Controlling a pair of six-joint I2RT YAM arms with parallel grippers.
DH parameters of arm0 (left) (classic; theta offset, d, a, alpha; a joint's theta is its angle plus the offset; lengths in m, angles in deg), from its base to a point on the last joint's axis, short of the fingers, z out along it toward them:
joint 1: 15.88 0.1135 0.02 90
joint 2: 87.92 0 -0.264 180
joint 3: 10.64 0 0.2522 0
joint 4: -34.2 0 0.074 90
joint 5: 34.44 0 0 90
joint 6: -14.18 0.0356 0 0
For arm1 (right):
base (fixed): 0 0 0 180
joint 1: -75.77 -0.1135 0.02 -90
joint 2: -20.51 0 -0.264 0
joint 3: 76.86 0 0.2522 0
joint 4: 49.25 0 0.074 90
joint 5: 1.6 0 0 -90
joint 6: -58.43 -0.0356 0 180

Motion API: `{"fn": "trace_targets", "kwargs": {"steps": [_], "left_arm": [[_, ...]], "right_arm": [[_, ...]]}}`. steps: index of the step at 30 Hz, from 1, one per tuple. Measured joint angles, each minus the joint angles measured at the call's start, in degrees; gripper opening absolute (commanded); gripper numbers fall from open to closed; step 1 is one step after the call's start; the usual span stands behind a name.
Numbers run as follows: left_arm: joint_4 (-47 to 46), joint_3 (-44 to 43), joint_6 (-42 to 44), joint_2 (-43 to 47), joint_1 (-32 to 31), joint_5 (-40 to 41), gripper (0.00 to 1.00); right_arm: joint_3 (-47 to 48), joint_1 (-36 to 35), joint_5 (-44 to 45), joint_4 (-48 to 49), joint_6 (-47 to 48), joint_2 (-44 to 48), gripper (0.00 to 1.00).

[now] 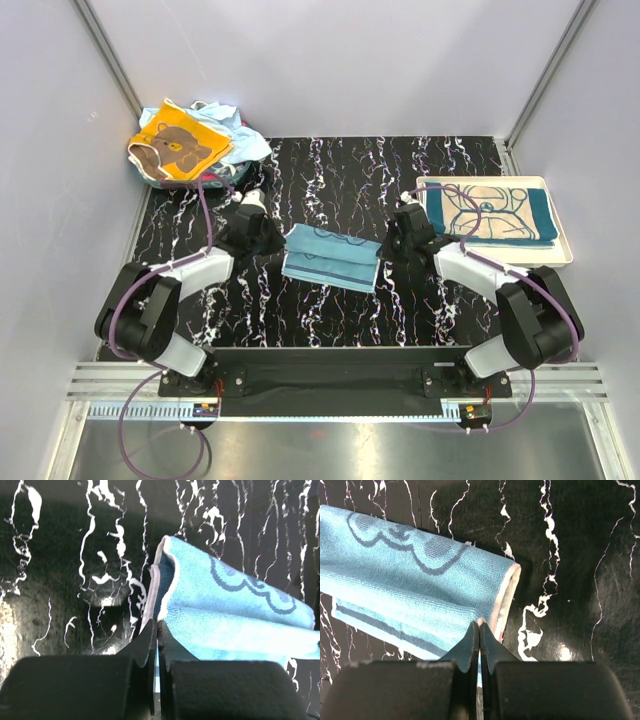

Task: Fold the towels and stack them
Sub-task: Fold the towel

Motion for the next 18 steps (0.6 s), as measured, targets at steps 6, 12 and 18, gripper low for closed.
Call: {"fn": "trace_targets", "kwargs": {"steps": [6,12,18], "left_arm": [[0.63,1.42,0.04,1.57,-0.11,-0.02,0.0],[0.76,1.68,0.24,2.43,-0.15,-0.07,0.0],[0.81,2.99,0.28,2.89,-0.7,-0.07,0.0]], "right_arm": [[-1.46,-0.44,0.0,0.66,-0.85,1.36,0.0],[-3.13,-1.01,-0.02,0.96,-1.57,2.95,0.0],[-4.33,-1.36,-0.02,1.2,-2.1,3.19,0.0]]}}
